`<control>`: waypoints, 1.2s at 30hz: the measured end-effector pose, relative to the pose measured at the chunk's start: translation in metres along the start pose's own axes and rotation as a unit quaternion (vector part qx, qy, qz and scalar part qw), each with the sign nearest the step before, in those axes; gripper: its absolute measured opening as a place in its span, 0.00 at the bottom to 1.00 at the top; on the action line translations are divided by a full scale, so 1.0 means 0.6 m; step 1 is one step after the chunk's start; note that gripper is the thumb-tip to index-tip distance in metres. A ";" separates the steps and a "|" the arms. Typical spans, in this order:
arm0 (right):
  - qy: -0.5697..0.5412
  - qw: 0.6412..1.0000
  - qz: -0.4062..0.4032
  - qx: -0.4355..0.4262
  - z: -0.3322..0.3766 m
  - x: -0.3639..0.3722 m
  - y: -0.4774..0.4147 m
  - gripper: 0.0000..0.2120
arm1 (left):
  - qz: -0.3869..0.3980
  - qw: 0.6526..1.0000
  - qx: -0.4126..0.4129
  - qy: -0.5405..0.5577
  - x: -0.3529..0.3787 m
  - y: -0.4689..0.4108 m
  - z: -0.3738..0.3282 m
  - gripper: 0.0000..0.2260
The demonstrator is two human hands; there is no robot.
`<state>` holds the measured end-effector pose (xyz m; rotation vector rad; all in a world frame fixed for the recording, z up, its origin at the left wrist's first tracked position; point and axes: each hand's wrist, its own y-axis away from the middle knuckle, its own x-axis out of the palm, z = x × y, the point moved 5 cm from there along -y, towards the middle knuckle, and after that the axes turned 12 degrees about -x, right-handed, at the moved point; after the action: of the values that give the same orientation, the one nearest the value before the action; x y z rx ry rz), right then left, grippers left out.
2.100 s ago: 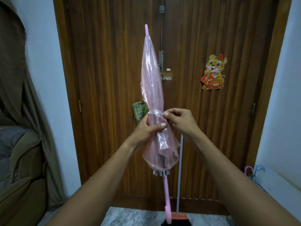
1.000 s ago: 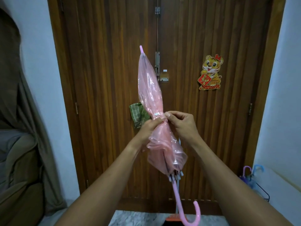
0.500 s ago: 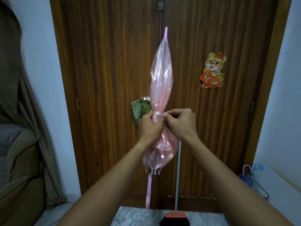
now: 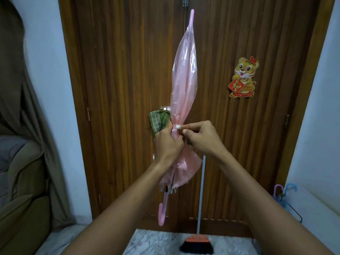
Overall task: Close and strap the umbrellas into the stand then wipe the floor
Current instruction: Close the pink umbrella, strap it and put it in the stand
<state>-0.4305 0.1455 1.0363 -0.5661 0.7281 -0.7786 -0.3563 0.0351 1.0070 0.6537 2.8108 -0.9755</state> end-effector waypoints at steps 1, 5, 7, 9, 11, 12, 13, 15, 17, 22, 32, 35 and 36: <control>-0.013 1.000 0.021 0.004 -0.001 -0.003 -0.002 0.09 | 0.007 1.000 0.005 0.003 -0.002 0.001 -0.001 0.13; -0.049 0.997 0.053 0.001 0.000 -0.020 -0.014 0.06 | 0.068 0.997 0.027 0.038 -0.009 0.010 -0.011 0.09; -0.087 0.995 0.055 0.005 0.000 -0.025 -0.017 0.07 | 0.103 0.992 0.032 0.066 -0.011 0.013 -0.012 0.12; -0.113 0.992 0.049 0.015 -0.002 -0.028 -0.016 0.08 | 0.141 0.985 0.029 0.095 -0.011 0.011 -0.011 0.15; -0.115 0.992 0.041 0.024 -0.007 -0.032 -0.014 0.09 | 0.195 0.974 0.021 0.114 -0.006 0.013 -0.017 0.16; -0.115 0.992 0.040 0.028 -0.009 -0.034 -0.012 0.09 | 0.220 0.968 0.019 0.122 -0.004 0.014 -0.019 0.17; -0.118 0.992 0.040 0.035 -0.012 -0.035 -0.010 0.10 | 0.235 0.964 0.019 0.124 -0.003 0.015 -0.021 0.17; -0.123 0.991 0.036 0.048 -0.017 -0.036 -0.006 0.10 | 0.246 0.961 0.024 0.122 -0.002 0.014 -0.020 0.17; -0.129 0.990 0.028 0.055 -0.019 -0.036 -0.004 0.08 | 0.247 0.961 0.029 0.121 -0.002 0.011 -0.017 0.17; -0.125 0.991 -0.007 0.051 -0.017 -0.040 0.000 0.10 | 0.255 0.956 0.008 0.143 -0.002 0.011 -0.015 0.15; -0.162 0.985 -0.003 0.053 -0.020 -0.027 0.006 0.13 | 0.283 0.954 0.011 0.097 -0.010 0.014 -0.012 0.16; -0.175 0.983 -0.019 0.045 -0.021 -0.018 0.008 0.16 | 0.283 0.954 0.027 0.092 -0.009 0.010 -0.006 0.16; -0.178 0.983 -0.025 0.044 -0.022 -0.014 0.007 0.17 | 0.283 0.954 0.017 0.096 -0.010 0.007 -0.003 0.15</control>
<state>-0.4429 0.1522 1.0284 -0.6256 0.3502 -0.7277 -0.3490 0.0369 1.0076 1.5189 2.5000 -0.8766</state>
